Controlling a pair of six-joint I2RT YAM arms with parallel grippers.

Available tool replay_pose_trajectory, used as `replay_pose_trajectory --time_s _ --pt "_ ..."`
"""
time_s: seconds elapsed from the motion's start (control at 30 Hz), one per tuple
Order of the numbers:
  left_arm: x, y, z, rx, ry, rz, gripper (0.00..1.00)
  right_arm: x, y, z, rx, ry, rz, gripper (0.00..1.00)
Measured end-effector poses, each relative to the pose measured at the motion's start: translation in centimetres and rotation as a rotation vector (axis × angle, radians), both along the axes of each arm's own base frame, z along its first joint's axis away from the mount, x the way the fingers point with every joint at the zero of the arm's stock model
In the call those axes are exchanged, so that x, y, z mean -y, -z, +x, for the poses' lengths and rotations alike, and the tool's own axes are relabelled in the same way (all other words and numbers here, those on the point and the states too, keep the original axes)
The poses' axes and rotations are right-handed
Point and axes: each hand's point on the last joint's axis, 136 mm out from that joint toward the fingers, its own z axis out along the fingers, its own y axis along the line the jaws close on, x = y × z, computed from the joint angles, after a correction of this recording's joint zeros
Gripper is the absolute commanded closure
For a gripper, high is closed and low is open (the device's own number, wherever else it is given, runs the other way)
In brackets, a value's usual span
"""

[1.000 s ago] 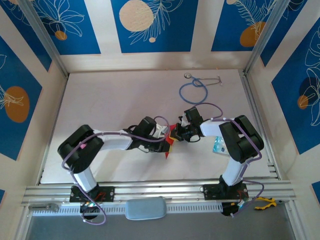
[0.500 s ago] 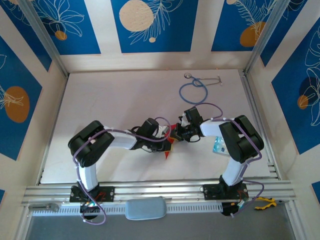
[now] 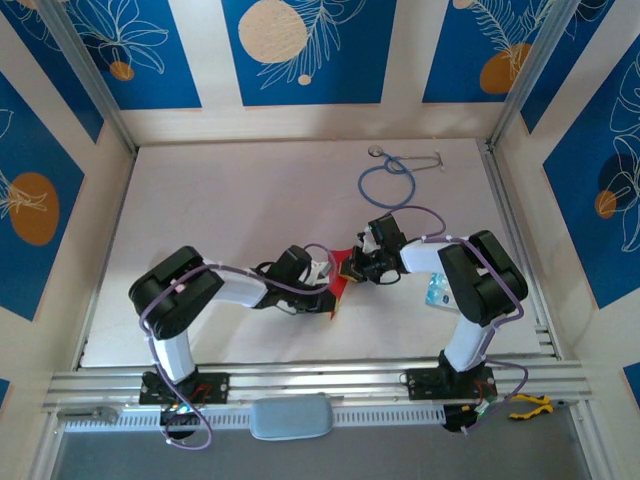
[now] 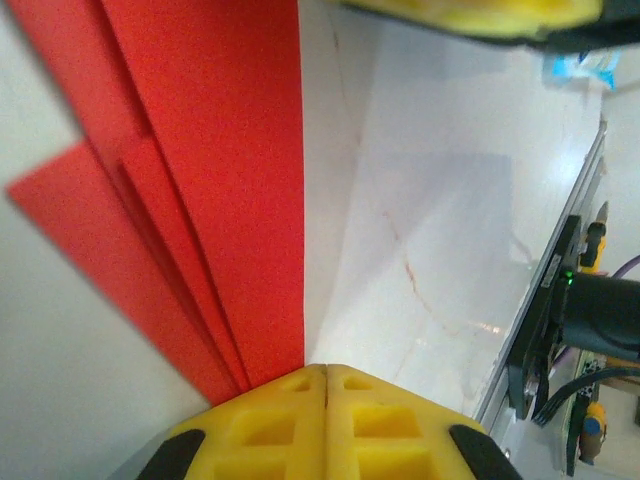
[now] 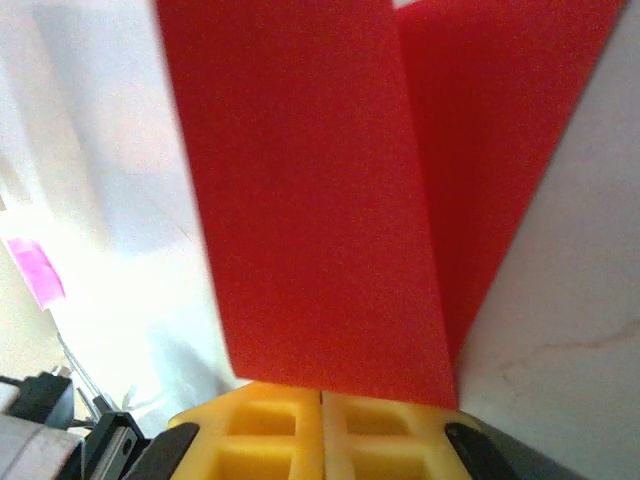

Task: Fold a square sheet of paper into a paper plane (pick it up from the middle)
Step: Fold the wing for the fifth time at the center of the table.

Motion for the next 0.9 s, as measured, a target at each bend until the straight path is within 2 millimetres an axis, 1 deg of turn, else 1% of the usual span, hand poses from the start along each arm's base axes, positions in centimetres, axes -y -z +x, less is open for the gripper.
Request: replay_pose_trajectory --time_s 0.2,0.37,0.43,0.5,0.6,0.73,0.83,0.9 --pt "-0.7 0.2 -1.8 -0.001 0.061 0.048 0.97 0.0 0.0 0.0 0.0 0.0 0.0 0.94" --pt "-1.7 0.2 -3.2 -0.015 0.099 0.101 0.98 0.0 0.0 0.0 0.0 0.0 0.0 0.94" --pt "-2.2 0.0 -3.4 -0.009 0.104 0.118 0.99 0.0 0.0 0.0 0.0 0.0 0.0 0.94" --pt "-2.3 -0.8 -3.3 0.013 0.1 0.118 1.0 0.0 0.0 0.0 -0.002 0.002 0.001 0.94" --pt "-2.1 -2.6 -2.5 0.066 0.082 0.09 0.99 -0.1 0.0 -0.1 -0.003 0.007 0.001 0.94" --pt "-1.1 -4.1 -0.2 0.108 0.036 0.052 0.97 -0.1 0.0 -0.1 -0.012 0.031 -0.003 0.94" --pt "-0.2 -4.2 2.1 0.114 -0.007 0.037 0.97 -0.3 0.0 -0.1 -0.023 0.05 -0.007 0.94" --pt "0.4 -3.6 3.3 0.113 -0.026 0.045 0.98 -0.3 0.0 -0.1 -0.029 0.063 -0.008 0.94"
